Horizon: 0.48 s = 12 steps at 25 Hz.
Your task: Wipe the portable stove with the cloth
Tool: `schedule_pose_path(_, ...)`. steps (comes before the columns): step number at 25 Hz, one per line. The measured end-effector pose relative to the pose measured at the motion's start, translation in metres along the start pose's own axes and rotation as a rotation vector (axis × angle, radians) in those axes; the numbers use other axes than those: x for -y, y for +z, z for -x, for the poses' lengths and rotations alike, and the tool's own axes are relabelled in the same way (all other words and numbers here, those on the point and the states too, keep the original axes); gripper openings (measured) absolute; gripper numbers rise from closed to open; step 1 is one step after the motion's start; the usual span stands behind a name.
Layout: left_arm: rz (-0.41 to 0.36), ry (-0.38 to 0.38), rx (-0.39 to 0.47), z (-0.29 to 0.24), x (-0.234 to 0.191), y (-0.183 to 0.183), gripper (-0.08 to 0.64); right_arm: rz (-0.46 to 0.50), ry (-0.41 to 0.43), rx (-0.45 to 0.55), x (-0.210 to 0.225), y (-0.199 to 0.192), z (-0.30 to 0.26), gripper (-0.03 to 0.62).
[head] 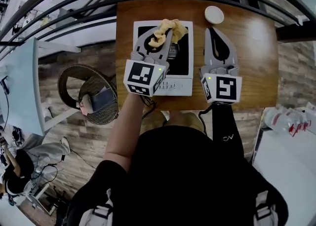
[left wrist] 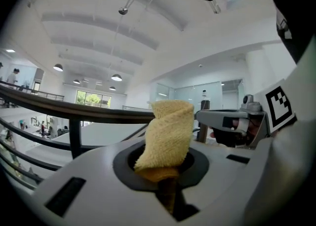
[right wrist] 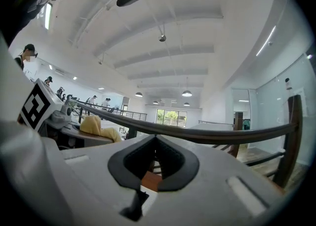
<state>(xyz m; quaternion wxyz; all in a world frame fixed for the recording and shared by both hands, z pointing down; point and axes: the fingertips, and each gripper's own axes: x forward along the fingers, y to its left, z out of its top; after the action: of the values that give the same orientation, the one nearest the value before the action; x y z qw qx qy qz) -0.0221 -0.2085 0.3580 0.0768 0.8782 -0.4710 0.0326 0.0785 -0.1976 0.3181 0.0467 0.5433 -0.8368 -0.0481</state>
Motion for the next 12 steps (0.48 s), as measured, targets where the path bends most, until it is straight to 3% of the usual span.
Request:
schedule_pose_path(6,-0.003,-0.157,-0.078,-0.04,0.064,-0.027,0.029,0.006,-0.072,-0.032,0.034,-0.012,0.02,0.003)
schedule_pose_path(12,-0.001,-0.176,-0.238,-0.052,0.076,-0.078,0.029,-0.007,-0.119,-0.051,0.058,-0.023,0.035,0.003)
